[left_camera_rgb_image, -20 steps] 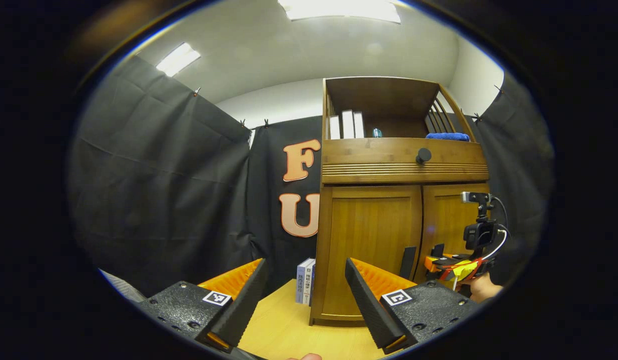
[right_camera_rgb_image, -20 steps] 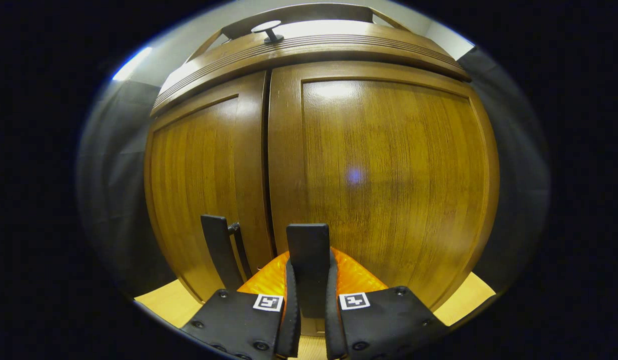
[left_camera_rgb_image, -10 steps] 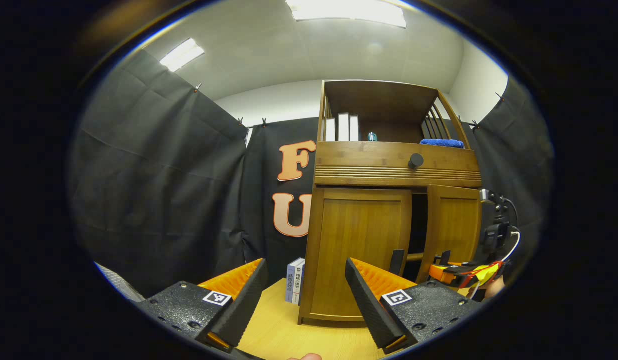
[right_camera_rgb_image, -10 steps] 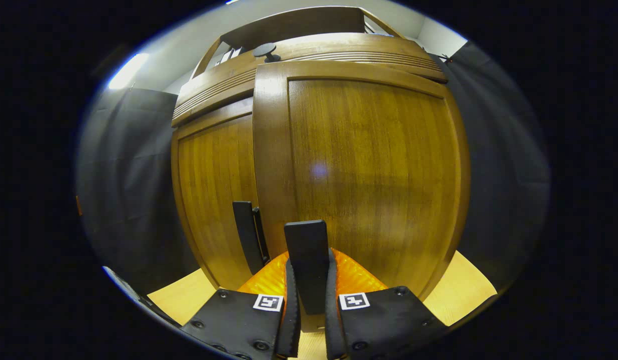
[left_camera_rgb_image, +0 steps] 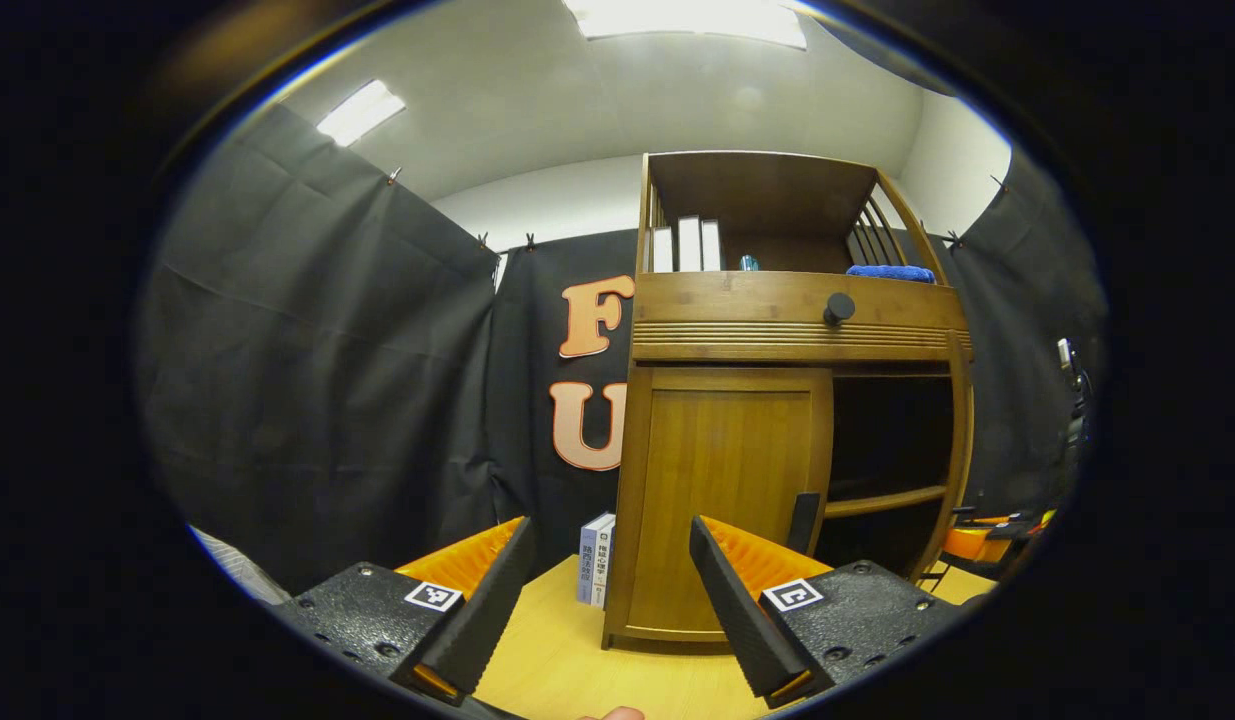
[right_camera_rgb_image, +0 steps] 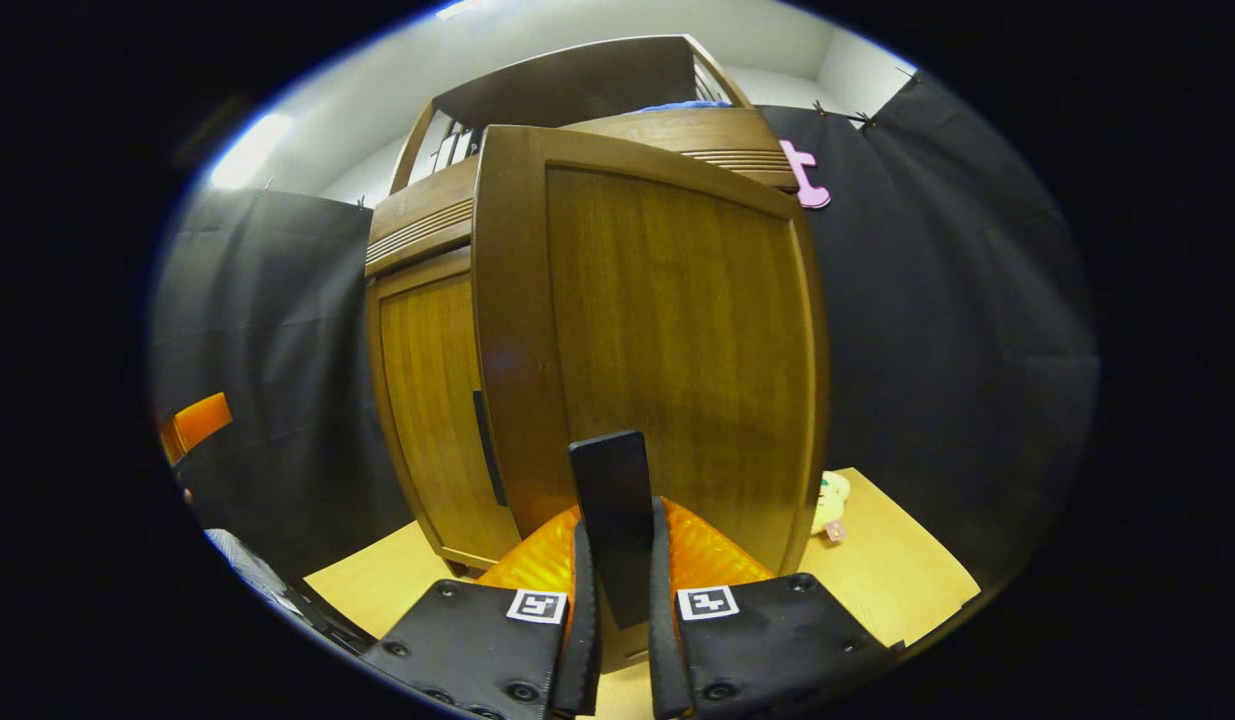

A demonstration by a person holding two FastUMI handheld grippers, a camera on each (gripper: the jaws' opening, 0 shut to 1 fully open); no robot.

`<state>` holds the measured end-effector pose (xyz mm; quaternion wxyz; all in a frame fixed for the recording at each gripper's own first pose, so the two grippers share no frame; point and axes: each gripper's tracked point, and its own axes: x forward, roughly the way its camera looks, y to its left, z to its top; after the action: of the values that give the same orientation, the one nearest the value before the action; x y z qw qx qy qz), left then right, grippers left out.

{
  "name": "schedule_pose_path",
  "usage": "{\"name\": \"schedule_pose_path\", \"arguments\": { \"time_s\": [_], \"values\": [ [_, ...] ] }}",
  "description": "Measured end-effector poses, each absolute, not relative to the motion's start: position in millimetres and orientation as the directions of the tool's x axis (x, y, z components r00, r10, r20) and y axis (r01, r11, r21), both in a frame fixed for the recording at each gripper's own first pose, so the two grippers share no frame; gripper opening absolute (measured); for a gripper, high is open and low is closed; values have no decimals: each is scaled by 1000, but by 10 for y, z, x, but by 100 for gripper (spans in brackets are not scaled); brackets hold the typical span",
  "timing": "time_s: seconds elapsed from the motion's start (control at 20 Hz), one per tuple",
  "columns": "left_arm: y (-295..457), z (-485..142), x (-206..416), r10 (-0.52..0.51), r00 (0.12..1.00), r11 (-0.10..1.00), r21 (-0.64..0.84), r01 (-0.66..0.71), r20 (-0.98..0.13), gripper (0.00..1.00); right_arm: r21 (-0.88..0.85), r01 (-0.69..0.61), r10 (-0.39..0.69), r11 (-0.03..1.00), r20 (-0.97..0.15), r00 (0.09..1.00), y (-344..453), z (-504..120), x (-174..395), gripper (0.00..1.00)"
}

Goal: Open the right door of the double-door shoe cabinet with the right hand, and open the left door with the left hand.

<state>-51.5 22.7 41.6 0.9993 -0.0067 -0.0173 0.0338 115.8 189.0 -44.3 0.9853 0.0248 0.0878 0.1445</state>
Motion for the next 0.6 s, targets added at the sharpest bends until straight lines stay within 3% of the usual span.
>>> {"name": "schedule_pose_path", "arguments": {
  "time_s": [0.1,0.35,0.55,0.6],
  "values": [
    [134,415,-494,53,998,998,-20,-52,37,94,74,-269,277,960,-164,947,1712,-410,1023,23],
    [-82,410,-470,12,999,1000,-26,-11,46,94,75,-250,259,965,-159,953,1466,-370,850,23],
    [-180,343,-468,-5,999,999,-34,6,39,94,66,-242,249,968,-165,954,1277,-325,771,31],
    [-193,324,-460,-6,999,999,-37,7,36,94,63,-231,238,971,-162,958,1204,-310,738,27]
  ]
}}
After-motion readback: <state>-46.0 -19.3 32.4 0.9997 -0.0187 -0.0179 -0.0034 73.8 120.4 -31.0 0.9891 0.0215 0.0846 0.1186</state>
